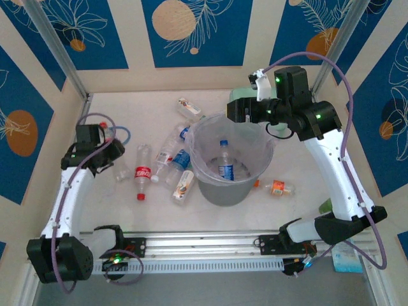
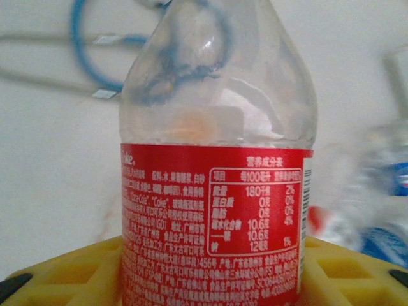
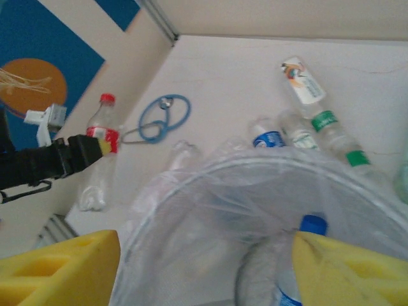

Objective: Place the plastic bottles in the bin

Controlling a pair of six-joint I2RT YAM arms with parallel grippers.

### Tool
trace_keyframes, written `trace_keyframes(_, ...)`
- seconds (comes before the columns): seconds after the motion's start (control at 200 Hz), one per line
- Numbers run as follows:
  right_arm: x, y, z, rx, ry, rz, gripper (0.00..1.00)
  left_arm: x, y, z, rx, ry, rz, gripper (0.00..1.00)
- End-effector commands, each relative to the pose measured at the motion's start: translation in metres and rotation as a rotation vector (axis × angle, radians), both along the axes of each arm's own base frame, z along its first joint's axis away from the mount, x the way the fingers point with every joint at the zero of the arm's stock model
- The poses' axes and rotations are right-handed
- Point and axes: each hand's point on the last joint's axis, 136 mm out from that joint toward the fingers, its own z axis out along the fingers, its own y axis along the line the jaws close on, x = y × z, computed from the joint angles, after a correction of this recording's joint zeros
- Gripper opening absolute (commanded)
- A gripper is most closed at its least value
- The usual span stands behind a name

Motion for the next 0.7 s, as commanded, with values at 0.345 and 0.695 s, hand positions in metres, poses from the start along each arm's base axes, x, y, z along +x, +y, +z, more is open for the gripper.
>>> trace_keyframes(0.345,-0.009,0.080,0.023,0.172,0.058,0.240,0.72,-0.004,-0.201,0.191,-0.154,-0.495,-0.737,0.22)
trace_keyframes(0.695,0.009,0.120,0.024,0.206,0.051,0.310,0.84,-0.037,-0.261,0.203,-0.164,-0.553,-0.996,0.22)
